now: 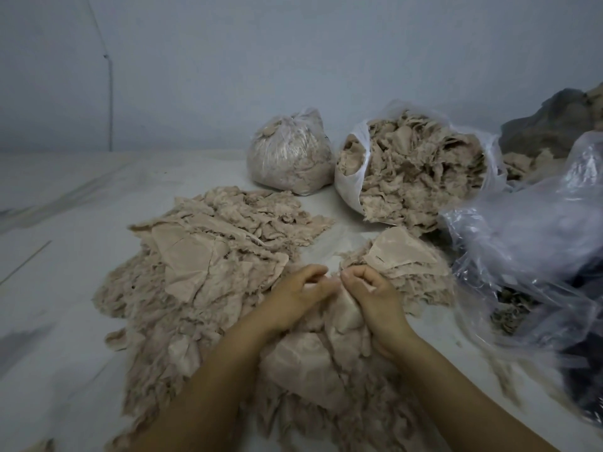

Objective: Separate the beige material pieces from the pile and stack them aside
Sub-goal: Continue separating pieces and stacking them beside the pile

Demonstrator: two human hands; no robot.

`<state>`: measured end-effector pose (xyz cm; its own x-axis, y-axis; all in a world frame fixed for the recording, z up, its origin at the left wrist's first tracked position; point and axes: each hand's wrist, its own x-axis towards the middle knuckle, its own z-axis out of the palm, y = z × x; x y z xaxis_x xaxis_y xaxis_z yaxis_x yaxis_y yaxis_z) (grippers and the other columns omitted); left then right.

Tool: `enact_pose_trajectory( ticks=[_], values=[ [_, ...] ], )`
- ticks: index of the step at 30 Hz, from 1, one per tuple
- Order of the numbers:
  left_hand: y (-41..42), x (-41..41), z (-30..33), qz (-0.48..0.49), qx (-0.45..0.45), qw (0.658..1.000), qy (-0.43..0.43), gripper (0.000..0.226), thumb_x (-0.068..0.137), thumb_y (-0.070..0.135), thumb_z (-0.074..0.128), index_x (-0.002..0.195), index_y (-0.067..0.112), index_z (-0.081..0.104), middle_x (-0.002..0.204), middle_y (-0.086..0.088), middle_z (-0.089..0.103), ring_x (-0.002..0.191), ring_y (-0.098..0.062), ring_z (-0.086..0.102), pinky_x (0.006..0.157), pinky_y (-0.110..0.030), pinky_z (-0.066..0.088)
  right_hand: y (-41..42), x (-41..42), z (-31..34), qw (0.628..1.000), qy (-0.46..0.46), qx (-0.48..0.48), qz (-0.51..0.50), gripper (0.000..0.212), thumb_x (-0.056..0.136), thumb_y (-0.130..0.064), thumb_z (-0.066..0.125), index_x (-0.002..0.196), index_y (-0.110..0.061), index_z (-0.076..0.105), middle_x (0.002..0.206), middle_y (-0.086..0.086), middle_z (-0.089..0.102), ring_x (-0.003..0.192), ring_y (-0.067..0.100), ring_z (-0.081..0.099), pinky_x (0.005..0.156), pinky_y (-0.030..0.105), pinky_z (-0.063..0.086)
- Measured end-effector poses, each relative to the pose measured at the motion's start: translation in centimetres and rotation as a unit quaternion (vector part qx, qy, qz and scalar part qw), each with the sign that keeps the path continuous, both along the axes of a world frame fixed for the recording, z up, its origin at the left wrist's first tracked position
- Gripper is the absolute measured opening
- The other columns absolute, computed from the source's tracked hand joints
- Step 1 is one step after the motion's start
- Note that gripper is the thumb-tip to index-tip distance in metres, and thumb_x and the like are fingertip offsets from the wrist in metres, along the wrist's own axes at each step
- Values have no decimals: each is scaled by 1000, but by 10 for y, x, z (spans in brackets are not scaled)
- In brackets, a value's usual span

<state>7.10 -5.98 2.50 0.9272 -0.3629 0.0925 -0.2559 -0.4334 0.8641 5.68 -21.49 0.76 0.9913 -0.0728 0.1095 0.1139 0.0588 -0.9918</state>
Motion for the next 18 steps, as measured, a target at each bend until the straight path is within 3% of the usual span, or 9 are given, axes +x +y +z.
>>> enact_pose_trajectory(
  ticks=[3,5,7,10,13,15,17,18],
  values=[
    [-15,-8,-5,20,-144,987,63,16,91,21,61,79,10,58,65,3,52,59,-8,48,55,-18,38,3,-2,5,997,16,79,2,13,85,-20,69,74,-17,65,76,6,68,72,19,63,69,34,52],
    [-10,-9,-9,60,-205,974,70,25,92,14,58,68,11,55,58,5,48,53,-4,43,53,-20,36,-5,-3,6,990,31,135,-4,21,78,-28,72,65,-17,60,62,0,64,59,12,60,56,26,51],
    [-9,-11,-11,46,-191,978,70,24,93,13,56,70,8,55,60,3,46,52,-2,40,53,-17,35,-14,-6,3,992,40,120,-9,26,77,-32,71,59,-20,57,56,-5,60,53,7,57,52,22,47],
    [-10,-11,-11,33,-173,982,70,22,94,14,54,75,4,55,62,2,44,54,-3,40,54,-15,35,-26,-9,-9,993,65,100,-21,24,75,-34,71,69,-14,59,55,-2,56,47,9,52,46,22,44],
    [0,-9,-6,39,-190,978,74,29,94,18,55,66,11,51,54,9,43,50,-3,39,51,-16,35,-48,-11,-18,995,68,49,-57,23,86,-30,66,76,-11,58,46,-6,47,38,8,38,37,18,33],
    [9,-6,-2,45,-202,975,79,30,93,21,55,66,11,48,55,7,41,49,-5,38,50,-19,34,-66,-12,-23,993,29,-83,-75,23,88,-27,65,73,-11,61,55,-7,58,51,9,51,49,18,42],
    [8,-7,3,31,-201,976,82,32,94,23,54,64,12,49,54,9,44,49,-3,41,50,-18,36,-69,-18,-23,977,19,-208,-27,35,87,-43,60,74,-12,66,71,-1,65,69,13,59,65,25,46],
    [5,-8,5,16,-203,975,92,32,94,23,53,62,16,53,54,11,49,49,-2,45,50,-16,39,-64,-20,-23,975,28,-222,5,48,84,-55,54,81,-9,67,81,4,67,75,17,61,74,31,48]
  ],
)
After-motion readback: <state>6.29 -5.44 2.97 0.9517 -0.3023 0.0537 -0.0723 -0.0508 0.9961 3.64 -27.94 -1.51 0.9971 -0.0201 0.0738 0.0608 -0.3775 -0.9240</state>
